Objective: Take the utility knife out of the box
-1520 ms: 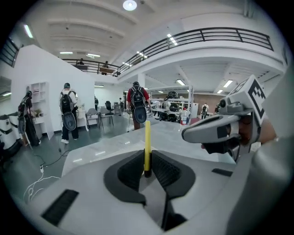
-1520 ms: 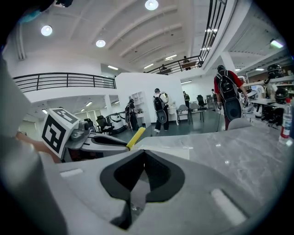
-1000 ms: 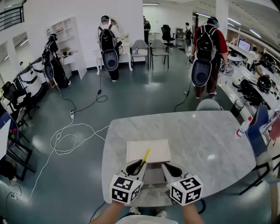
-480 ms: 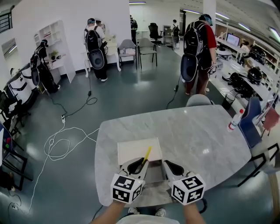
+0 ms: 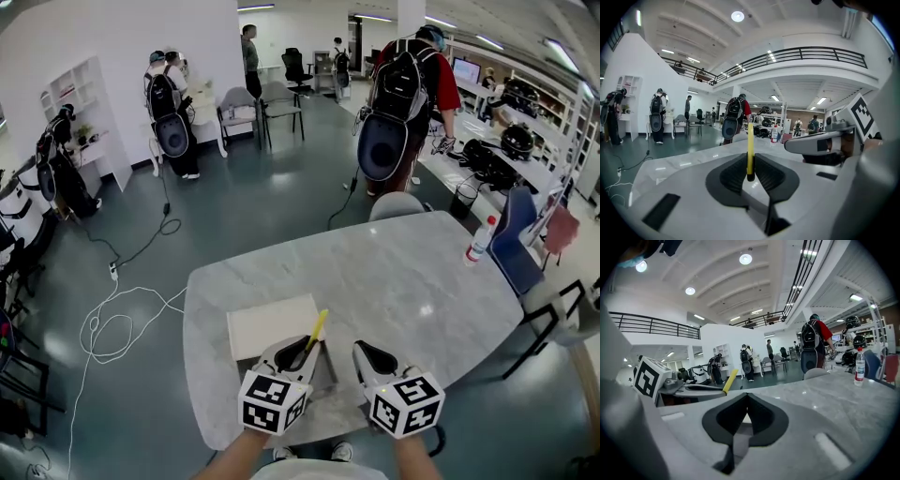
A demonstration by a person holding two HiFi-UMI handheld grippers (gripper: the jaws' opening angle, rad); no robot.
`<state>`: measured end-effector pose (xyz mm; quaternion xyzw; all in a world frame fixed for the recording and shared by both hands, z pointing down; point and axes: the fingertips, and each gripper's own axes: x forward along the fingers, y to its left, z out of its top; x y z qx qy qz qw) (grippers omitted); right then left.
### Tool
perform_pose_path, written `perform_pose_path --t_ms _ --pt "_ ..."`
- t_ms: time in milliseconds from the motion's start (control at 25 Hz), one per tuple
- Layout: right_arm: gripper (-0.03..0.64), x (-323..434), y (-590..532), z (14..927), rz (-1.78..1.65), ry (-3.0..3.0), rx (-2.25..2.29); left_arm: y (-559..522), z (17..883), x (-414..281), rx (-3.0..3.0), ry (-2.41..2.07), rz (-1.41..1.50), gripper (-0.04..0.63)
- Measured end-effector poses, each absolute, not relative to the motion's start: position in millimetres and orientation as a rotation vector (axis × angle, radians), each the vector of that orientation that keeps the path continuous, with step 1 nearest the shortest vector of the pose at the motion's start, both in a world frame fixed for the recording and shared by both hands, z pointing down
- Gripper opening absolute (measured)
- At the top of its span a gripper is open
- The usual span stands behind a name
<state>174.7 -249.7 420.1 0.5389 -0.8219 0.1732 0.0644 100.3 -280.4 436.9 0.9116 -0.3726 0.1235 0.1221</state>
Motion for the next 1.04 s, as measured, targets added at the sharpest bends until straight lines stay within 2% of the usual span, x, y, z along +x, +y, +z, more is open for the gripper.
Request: perform_pose_path --t_ms 400,1040 --pt "0.005 200.8 -243.0 414.4 0.523 -2.44 1.727 -276.1 436.9 125.7 2.691 -0.997 0.384 0.052" --pt "0.005 191.4 -243.8 421.1 0.53 -2.446 1.7 -276.9 445.2 118.3 2.679 -0.999 0.402 0.052"
